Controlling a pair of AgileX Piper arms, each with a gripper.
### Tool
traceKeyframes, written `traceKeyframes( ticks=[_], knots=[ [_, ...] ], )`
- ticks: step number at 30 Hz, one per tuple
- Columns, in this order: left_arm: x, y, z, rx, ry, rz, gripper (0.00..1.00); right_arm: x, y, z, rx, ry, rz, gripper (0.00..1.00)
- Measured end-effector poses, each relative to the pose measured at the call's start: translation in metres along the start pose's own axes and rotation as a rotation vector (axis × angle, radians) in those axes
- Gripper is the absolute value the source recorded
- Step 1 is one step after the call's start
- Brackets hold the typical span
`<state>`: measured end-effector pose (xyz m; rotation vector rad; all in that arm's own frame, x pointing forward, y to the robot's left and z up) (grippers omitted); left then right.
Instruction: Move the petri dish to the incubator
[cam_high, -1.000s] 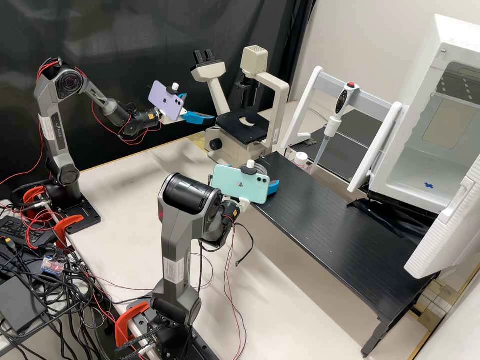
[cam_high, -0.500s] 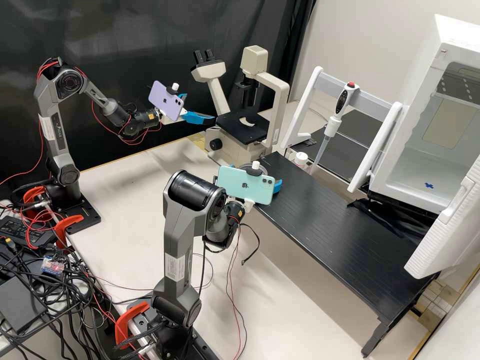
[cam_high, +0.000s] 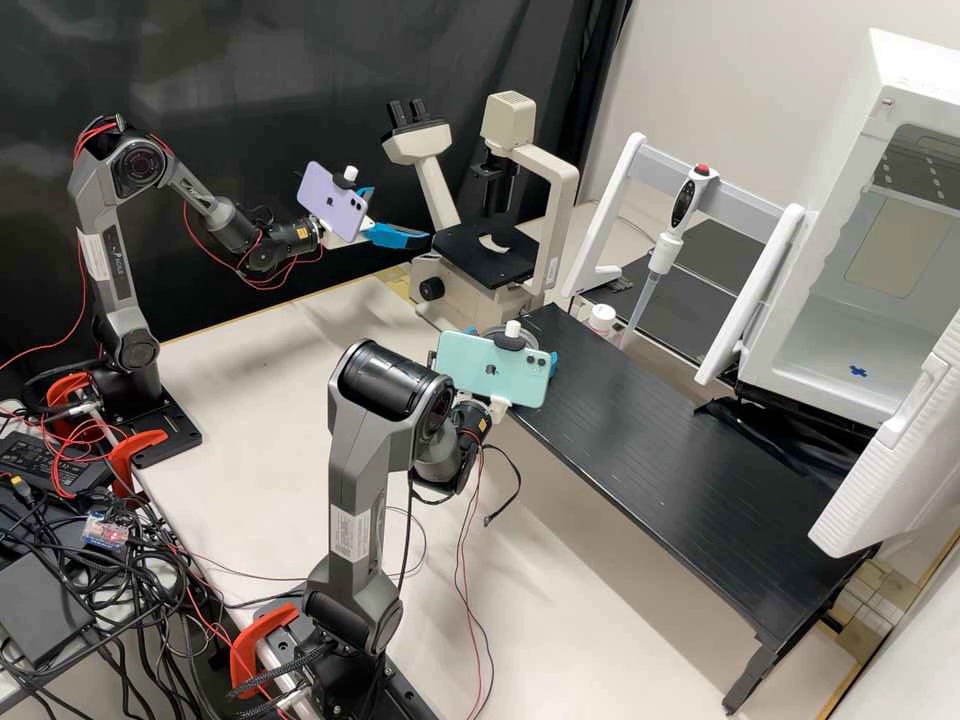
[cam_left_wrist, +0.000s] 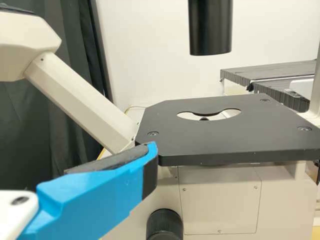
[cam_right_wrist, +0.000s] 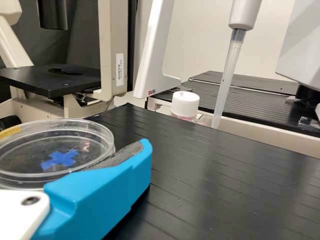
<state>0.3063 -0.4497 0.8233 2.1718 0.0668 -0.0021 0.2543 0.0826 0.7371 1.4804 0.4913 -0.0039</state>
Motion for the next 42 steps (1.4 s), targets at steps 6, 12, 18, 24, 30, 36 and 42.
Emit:
traceKeyframes(
  ticks=[6,12,18,24,30,36,42],
  knots=[
    [0.0,0.0,0.0,0.0,0.0,0.0,1.0,0.001,0.0,-0.002,-0.008,0.013,-0.006,0.0],
    [0.0,0.0,0.0,0.0,0.0,0.0,1.0,0.004,0.001,-0.001,-0.001,0.012,-0.021,0.0],
    [0.0,0.0,0.0,0.0,0.0,0.0,1.0,0.005,0.002,0.0,0.014,0.009,-0.033,0.0],
    [0.0,0.0,0.0,0.0,0.0,0.0,1.0,0.006,0.003,0.0,0.018,0.011,-0.048,0.0],
    [0.0,0.0,0.0,0.0,0.0,0.0,1.0,0.001,0.015,0.004,0.007,0.002,-0.035,0.0],
    [0.0,0.0,0.0,0.0,0.0,0.0,1.0,-0.012,0.044,0.025,0.036,-0.093,0.044,0.0],
    [0.0,0.0,0.0,0.0,0.0,0.0,1.0,-0.033,0.087,0.062,0.104,-0.213,0.199,0.0]
  ],
)
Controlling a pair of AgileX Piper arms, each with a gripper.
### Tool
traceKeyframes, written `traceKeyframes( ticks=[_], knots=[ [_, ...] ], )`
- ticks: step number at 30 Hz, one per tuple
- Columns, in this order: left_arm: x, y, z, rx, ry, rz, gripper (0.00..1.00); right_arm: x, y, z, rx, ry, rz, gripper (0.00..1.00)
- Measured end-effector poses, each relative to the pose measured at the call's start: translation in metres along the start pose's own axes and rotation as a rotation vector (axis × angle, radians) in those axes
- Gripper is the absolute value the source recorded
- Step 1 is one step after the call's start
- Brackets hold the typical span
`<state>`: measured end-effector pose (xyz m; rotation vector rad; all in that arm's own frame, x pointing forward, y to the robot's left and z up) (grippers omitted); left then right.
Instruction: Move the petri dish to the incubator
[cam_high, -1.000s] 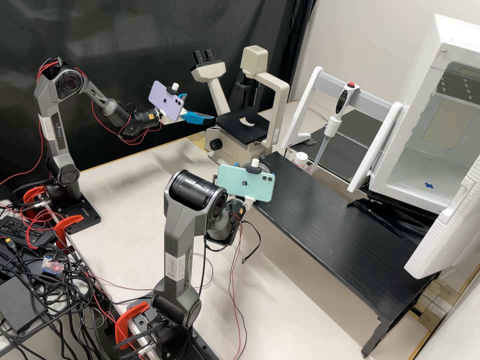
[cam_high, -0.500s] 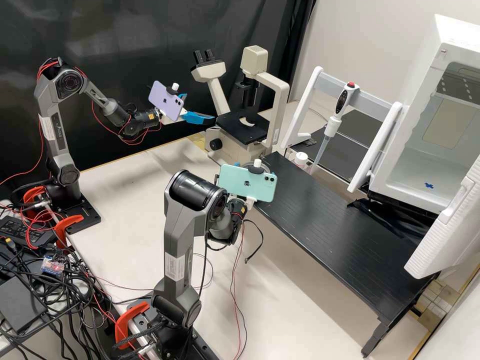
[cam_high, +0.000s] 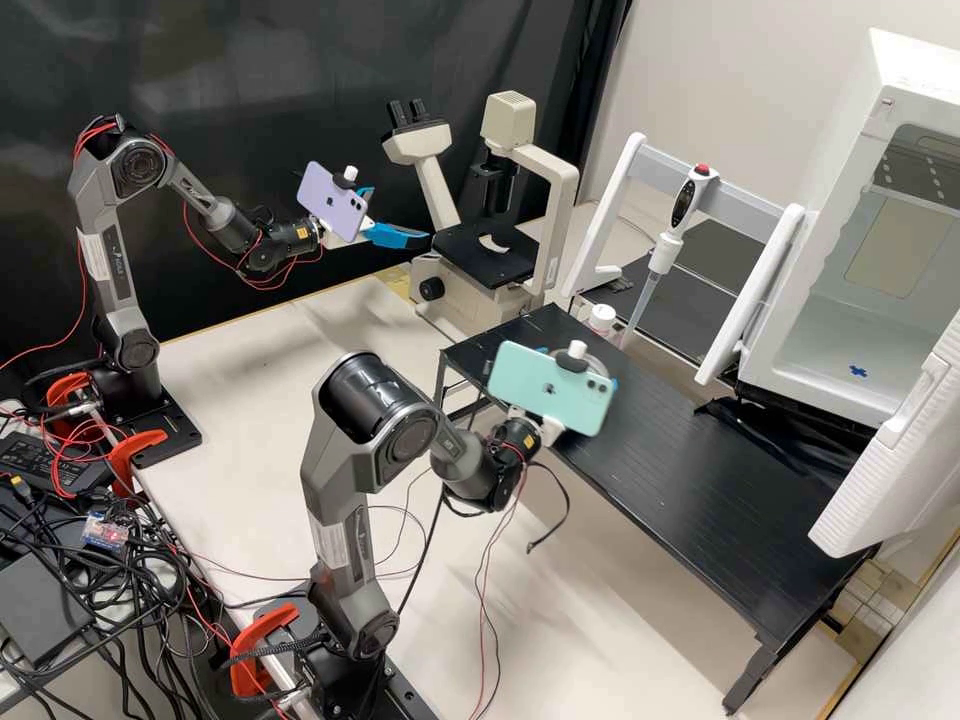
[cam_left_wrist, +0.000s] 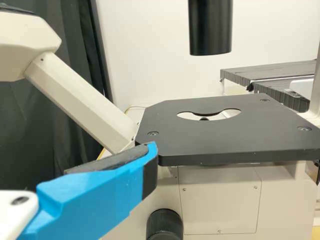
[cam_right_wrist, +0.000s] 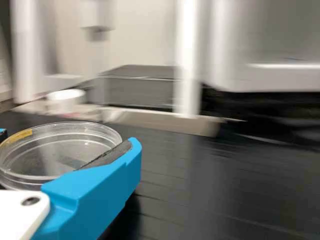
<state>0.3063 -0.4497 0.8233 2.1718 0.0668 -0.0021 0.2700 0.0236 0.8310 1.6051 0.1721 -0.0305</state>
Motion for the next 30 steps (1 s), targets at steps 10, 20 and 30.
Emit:
traceKeyframes(
  ticks=[10,20,30],
  knots=[
    [0.0,0.0,0.0,0.0,0.0,0.0,1.0,0.016,0.096,0.048,0.01,-0.098,0.268,0.0],
    [0.0,0.0,0.0,0.0,0.0,0.0,1.0,0.051,0.167,0.067,0.043,-0.163,0.405,0.0],
    [0.0,0.0,0.0,0.0,0.0,0.0,1.0,0.11,0.205,0.062,0.111,-0.162,0.403,0.0]
  ],
)
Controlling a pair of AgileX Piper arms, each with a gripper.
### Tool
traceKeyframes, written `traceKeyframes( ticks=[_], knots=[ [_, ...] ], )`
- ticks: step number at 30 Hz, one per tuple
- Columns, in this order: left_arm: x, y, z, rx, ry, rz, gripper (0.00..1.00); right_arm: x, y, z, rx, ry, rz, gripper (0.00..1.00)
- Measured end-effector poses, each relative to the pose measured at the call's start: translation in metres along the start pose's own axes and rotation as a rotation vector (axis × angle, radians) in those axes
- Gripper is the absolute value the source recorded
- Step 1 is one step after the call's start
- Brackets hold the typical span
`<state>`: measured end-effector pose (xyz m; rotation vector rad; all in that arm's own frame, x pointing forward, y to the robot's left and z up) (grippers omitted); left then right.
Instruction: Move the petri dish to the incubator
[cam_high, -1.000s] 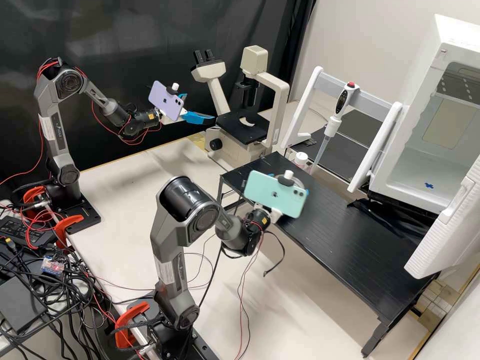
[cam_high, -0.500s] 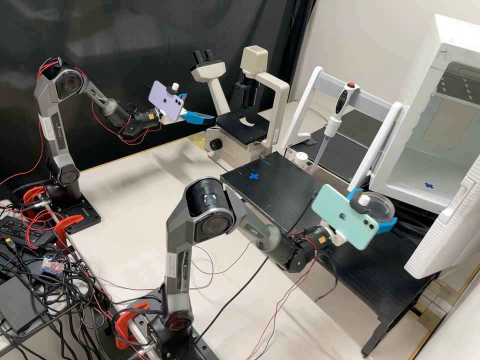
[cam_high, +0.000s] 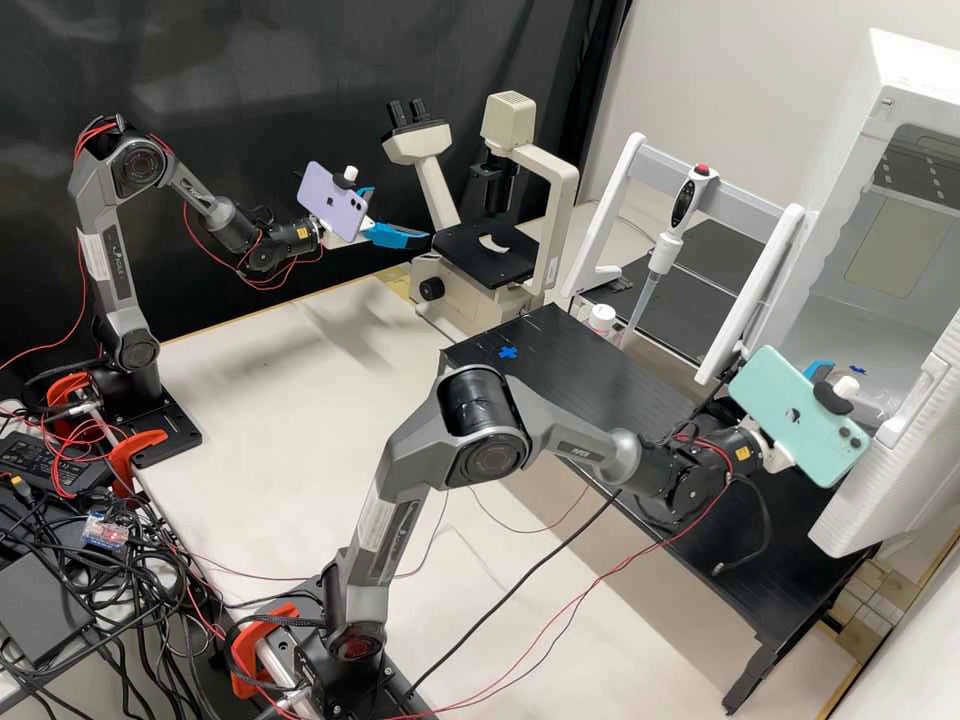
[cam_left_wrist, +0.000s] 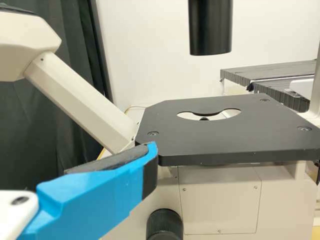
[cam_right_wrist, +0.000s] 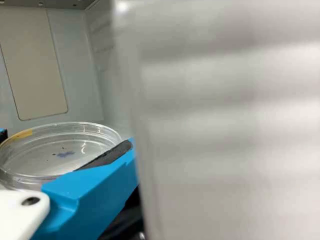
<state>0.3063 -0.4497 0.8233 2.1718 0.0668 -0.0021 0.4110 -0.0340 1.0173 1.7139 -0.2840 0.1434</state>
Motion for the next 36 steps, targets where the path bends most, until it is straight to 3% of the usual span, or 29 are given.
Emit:
traceKeyframes(
  ticks=[2,5,11,15,24,30,36],
  knots=[
    [0.0,0.0,0.0,0.0,0.0,0.0,1.0,0.015,-0.004,-0.005,-0.01,-0.003,-0.016,0.0],
    [0.0,0.0,0.0,0.0,0.0,0.0,1.0,0.032,-0.006,-0.013,0.003,0.009,-0.018,0.0],
    [0.0,0.0,0.0,0.0,0.0,0.0,1.0,0.059,-0.019,-0.023,-0.034,-0.04,-0.058,0.0],
    [0.0,0.0,0.0,0.0,0.0,0.0,1.0,0.066,-0.026,-0.03,-0.076,-0.058,-0.069,0.0],
    [0.0,0.0,0.0,0.0,0.0,0.0,1.0,0.086,-0.036,-0.05,-0.098,-0.036,-0.078,0.0],
    [0.0,0.0,0.0,0.0,0.0,0.0,1.0,0.102,-0.051,-0.045,-0.148,-0.062,-0.104,0.0],
    [0.0,0.0,0.0,0.0,0.0,0.0,1.0,0.115,-0.072,-0.032,-0.164,-0.106,-0.132,0.0]
  ],
)
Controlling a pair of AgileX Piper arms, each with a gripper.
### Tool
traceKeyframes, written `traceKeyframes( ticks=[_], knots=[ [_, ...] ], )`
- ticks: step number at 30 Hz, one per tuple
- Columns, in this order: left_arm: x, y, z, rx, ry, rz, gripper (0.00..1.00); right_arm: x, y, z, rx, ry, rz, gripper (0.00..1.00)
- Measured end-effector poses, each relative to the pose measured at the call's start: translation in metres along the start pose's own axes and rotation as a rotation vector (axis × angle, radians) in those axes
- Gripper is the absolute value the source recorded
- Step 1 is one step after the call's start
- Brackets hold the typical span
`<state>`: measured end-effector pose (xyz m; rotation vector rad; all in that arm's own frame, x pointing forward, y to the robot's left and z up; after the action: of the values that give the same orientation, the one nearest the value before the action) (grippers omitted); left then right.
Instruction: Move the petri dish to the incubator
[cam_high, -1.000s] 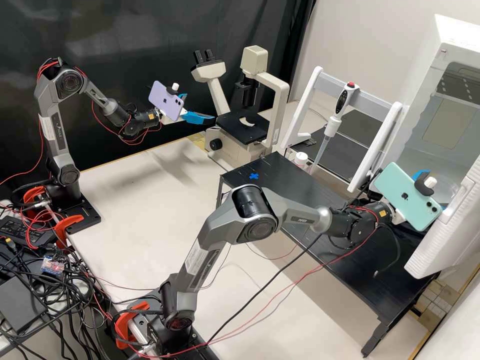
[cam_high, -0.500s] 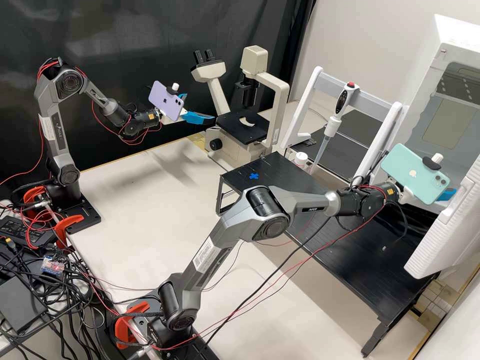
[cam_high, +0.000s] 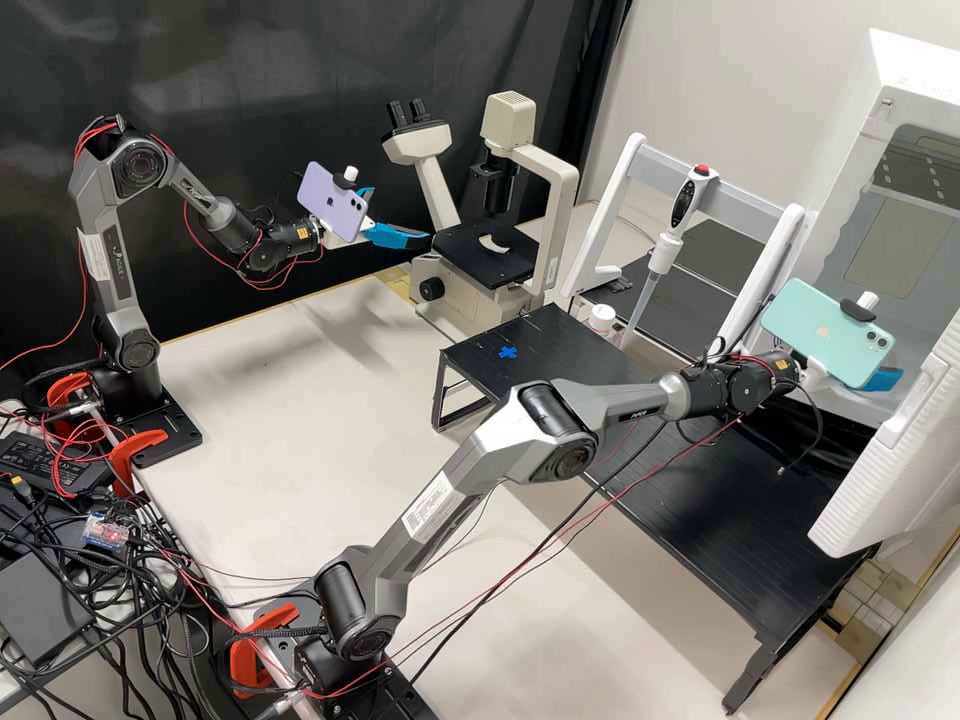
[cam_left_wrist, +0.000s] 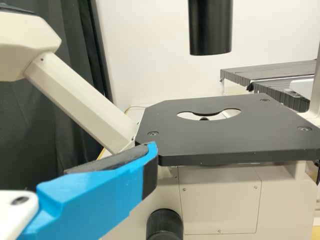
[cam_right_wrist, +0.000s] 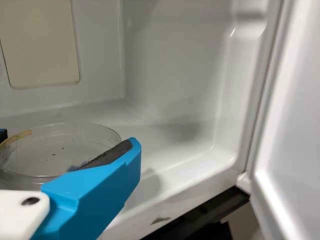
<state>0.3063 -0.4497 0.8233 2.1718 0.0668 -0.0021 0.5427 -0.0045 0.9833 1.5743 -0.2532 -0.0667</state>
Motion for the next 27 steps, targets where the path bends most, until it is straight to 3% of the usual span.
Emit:
traceKeyframes(
  ticks=[11,12,27],
  knots=[
    [0.0,0.0,0.0,0.0,0.0,0.0,1.0,0.012,-0.012,0.01,-0.016,-0.008,-0.009,0.0],
    [0.0,0.0,0.0,0.0,0.0,0.0,1.0,0.013,-0.012,0.009,-0.016,-0.007,-0.008,1.0],
    [0.0,0.0,0.0,0.0,0.0,0.0,1.0,0.016,-0.026,0.02,-0.033,0.005,-0.038,1.0]
  ],
)
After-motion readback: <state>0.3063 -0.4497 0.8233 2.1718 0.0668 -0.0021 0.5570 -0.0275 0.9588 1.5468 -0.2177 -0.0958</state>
